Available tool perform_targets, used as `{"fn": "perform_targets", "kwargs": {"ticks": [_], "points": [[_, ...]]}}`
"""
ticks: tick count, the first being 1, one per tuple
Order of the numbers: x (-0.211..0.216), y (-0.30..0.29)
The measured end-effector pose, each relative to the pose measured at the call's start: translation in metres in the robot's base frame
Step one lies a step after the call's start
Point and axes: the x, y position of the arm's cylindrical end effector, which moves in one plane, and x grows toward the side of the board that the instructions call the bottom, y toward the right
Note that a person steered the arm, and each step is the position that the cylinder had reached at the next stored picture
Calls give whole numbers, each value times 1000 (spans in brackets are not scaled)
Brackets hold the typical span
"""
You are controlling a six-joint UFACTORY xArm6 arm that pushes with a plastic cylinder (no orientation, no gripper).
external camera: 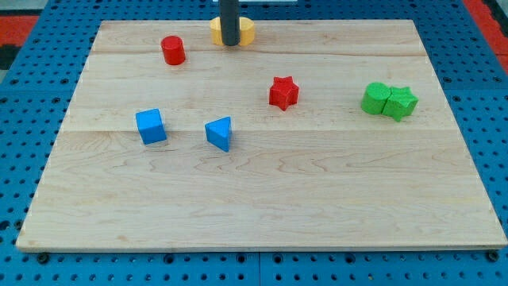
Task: Move the blue cube diagonally left of the blue triangle
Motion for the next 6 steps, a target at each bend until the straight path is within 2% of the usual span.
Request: {"fn": "perform_targets", "kwargs": {"ticks": [2,3,6], "points": [[20,-14],[32,-50],[30,-54]]}}
